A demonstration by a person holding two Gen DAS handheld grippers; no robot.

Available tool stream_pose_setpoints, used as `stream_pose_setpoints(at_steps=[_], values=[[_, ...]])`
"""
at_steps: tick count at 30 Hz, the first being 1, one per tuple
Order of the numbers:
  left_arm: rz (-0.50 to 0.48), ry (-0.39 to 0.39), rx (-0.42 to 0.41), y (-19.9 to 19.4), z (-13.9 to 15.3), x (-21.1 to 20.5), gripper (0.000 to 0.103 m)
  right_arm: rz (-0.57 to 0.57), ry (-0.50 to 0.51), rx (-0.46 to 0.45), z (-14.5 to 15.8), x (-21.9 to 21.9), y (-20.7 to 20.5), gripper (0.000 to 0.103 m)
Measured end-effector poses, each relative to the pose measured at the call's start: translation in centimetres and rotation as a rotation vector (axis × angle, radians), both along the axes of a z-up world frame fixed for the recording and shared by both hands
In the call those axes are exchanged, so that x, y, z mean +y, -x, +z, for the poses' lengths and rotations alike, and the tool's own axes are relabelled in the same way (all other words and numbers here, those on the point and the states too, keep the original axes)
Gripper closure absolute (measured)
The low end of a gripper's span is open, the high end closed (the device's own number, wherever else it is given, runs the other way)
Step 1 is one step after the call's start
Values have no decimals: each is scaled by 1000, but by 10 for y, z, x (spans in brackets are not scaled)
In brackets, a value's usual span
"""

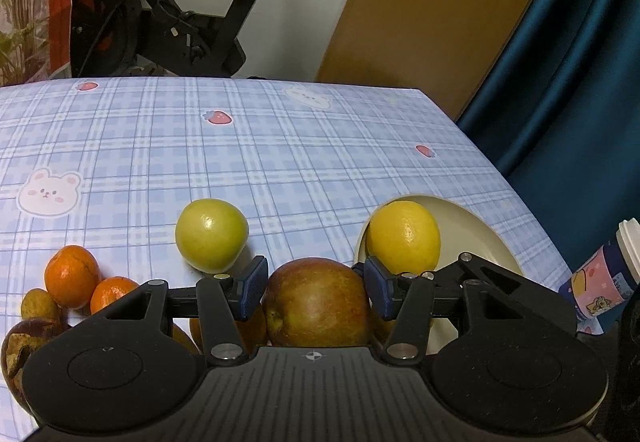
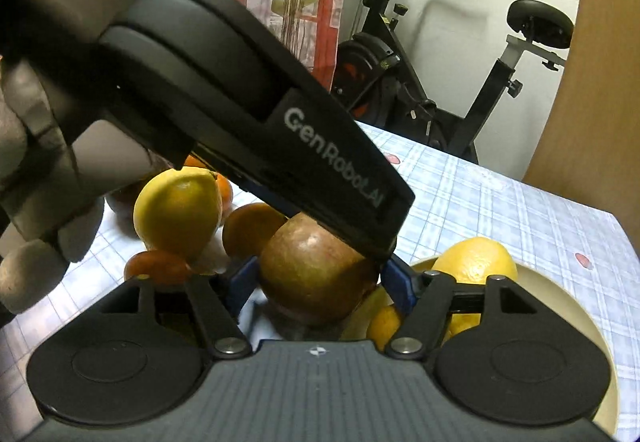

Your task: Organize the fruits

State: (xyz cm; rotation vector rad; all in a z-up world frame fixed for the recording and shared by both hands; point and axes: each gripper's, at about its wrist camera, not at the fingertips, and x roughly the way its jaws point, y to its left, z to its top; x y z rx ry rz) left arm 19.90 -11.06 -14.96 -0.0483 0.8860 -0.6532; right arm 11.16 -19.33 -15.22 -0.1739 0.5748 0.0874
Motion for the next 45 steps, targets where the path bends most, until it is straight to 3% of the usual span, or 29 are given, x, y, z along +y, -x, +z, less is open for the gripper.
stream_pose_setpoints(at_steps=[23,28,38,45], values=[[-10,55,32,27,1,25,47,-84,-374,62,10,-28,21,34],[-17,50,23,33,2,25,47,-93,-383,64,12,-30,28,34],[72,100,11,36,16,54,47,-110,-425,78,11,-33,43,34],[78,112,55,39,7,56,47,-109,-368,71,16,-27,49,34]])
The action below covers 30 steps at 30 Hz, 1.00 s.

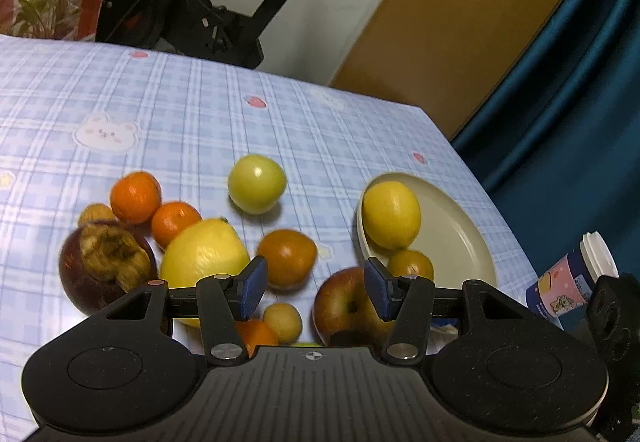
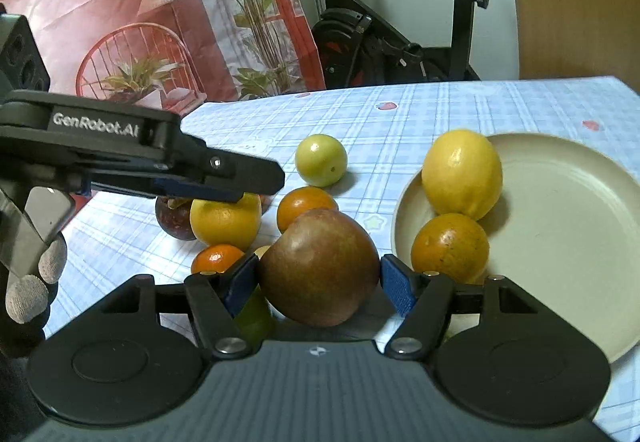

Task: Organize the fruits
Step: 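Close the left and right grippers on the red apple from opposite sides, then hold the red apple between both grippers and lift it from the pile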

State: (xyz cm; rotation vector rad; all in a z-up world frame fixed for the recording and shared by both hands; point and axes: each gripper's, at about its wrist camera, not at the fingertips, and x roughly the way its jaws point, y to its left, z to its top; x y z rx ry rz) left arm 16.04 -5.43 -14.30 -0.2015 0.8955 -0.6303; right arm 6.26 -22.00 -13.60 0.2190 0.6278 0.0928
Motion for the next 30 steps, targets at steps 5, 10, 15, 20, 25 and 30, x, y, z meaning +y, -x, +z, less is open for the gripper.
stream_pose_setpoints(at_steps=[5,10,15,20,25,30], values=[[-48,1,4,4,-5,-9,46,7,47,-8,0,6,1,34],[-81,-22,2,6,-8,-20,37,9,44,-7,-1,6,2,34],[-91,-16,8,7,-12,-21,35,14,73,-10,1,8,2,35],[-115,-24,6,11,-14,-26,35,37,184,-48,6,20,8,36],[-122,-28,5,12,-15,-29,35,34,180,-40,2,18,8,37],[-124,-23,4,13,-15,-28,36,35,178,-42,1,15,10,37]])
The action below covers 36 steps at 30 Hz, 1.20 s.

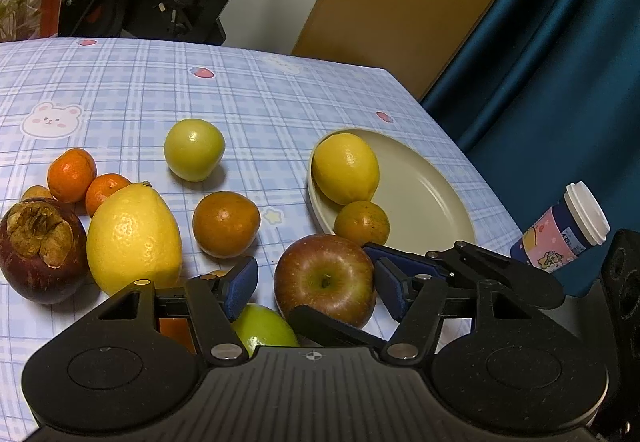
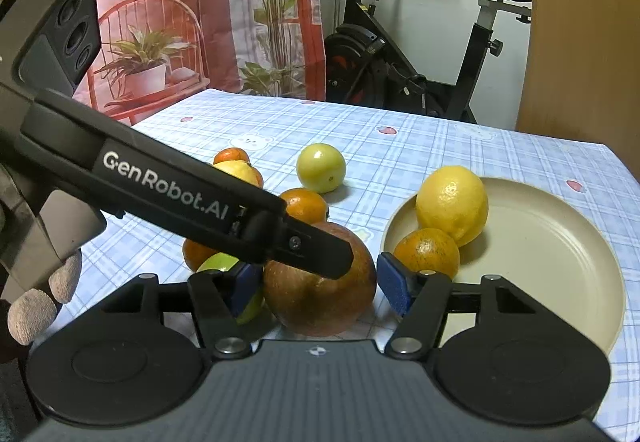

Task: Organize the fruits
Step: 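Hold the red apple between both grippers and lift it from the pile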

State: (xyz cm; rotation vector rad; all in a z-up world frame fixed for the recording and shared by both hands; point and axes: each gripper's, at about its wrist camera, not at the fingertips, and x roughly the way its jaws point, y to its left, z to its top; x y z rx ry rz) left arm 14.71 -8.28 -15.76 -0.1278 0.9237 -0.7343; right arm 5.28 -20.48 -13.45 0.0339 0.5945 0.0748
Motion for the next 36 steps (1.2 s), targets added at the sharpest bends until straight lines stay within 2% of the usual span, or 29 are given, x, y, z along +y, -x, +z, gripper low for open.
stream_pose_setpoints(at_steps=[8,36], values=[[9,28,10,2,0,4,36,-36,-112,12,1,-13,7,37],[17,53,11,9,2,11,36,-46,-102,16,2,-11,11,37]])
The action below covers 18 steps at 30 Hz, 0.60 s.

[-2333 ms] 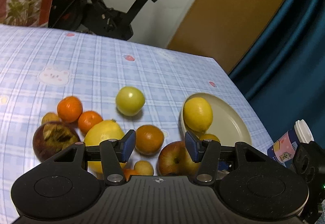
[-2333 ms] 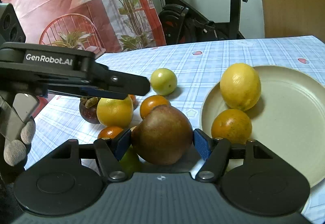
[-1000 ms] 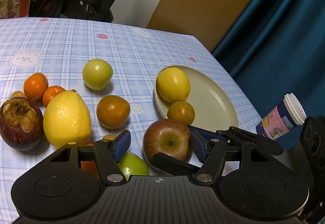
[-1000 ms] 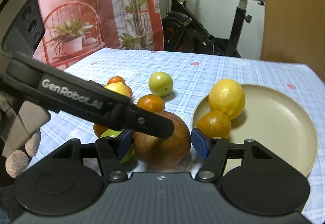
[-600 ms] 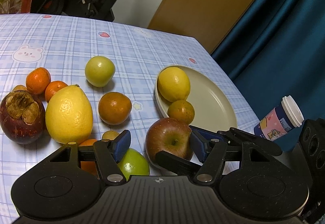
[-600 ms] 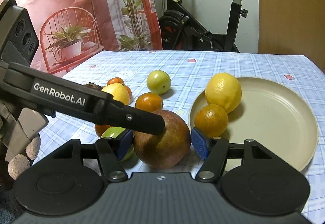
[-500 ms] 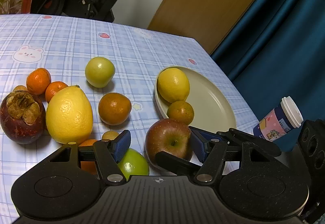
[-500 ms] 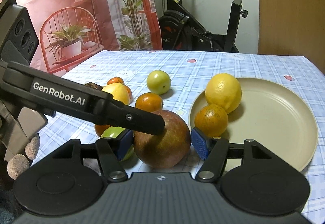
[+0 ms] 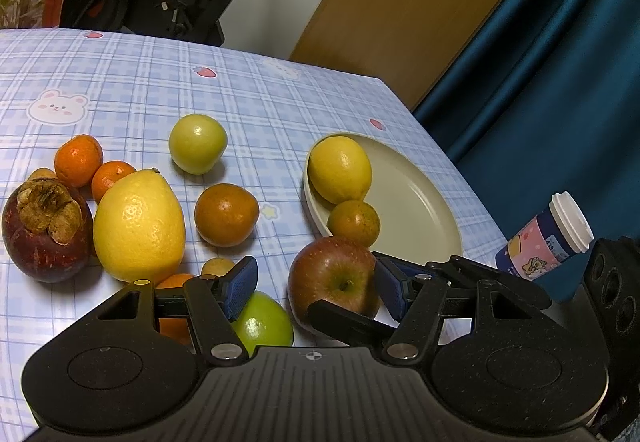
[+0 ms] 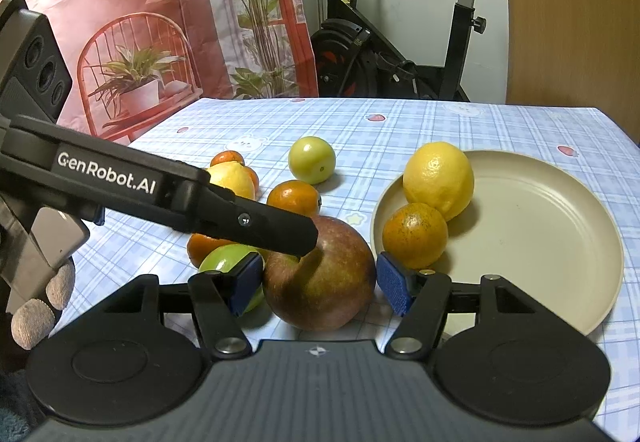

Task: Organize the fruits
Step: 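Hold the red apple between both grippers and lift it from the pile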

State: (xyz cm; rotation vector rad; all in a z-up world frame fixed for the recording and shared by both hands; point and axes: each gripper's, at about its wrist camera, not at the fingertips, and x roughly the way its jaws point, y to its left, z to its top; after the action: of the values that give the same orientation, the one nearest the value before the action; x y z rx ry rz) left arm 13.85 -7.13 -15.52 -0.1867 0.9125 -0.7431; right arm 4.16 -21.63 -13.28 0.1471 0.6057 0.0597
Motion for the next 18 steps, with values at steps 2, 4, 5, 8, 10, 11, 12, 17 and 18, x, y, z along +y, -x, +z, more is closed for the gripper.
stream_pose_setpoints(at_steps=[2,4,5,8,10,11,12,17,18], values=[[0,0,1,0,0,0,36,0,-1,0,0,0,0,37],[4,2,1,0,0,0,36,0,-1,0,0,0,0,37],[5,3,1,0,1,1,36,0,0,0,0,0,0,37],[10,8,5,0,1,3,36,0,1,1,0,0,0,37],[13,12,8,0,1,4,36,0,2,5,0,1,1,37],[15,15,9,0,1,4,36,1,-2,8,0,0,1,37],[17,18,10,0,1,5,36,4,-6,13,-1,0,3,37],[29,38,12,0,1,9,36,0,-24,33,-5,-4,7,41],[30,40,14,0,1,10,36,-1,-27,33,-5,-4,7,41]])
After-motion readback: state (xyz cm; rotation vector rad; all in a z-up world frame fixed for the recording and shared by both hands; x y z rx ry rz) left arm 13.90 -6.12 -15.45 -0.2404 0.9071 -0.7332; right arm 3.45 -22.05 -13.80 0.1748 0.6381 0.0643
